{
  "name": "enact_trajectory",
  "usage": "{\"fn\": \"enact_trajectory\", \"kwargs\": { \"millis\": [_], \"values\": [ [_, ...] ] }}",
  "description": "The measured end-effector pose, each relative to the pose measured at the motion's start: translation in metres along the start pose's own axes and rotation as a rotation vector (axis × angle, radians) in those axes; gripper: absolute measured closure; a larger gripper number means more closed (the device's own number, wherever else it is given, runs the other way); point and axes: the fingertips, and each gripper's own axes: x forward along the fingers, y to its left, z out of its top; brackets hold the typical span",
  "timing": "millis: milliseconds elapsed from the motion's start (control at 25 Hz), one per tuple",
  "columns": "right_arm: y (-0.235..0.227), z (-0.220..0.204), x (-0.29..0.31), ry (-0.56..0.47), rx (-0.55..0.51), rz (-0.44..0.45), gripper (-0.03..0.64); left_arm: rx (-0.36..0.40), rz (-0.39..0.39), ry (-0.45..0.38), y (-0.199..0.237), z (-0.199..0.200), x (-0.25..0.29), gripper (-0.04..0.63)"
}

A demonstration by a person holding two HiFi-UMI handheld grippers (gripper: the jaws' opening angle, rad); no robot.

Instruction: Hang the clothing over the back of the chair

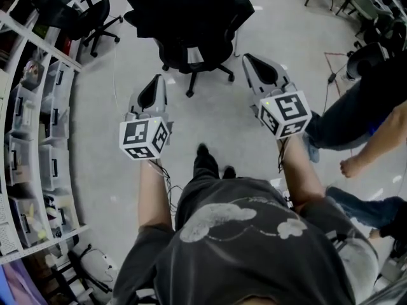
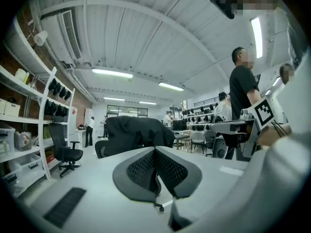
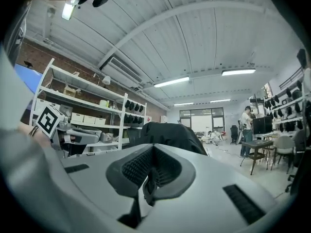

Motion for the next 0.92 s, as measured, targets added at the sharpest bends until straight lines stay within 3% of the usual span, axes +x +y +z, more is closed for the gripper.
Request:
{"fn": "enact_trajectory", "kwargs": {
  "millis": [920],
  "values": [
    [0.028, -0.05, -0.047, 0.104, 0.055, 0.029, 0.626, -0.027, -0.005, 0.089, -0.032, -0.047, -0.035, 0.595]
  ]
}}
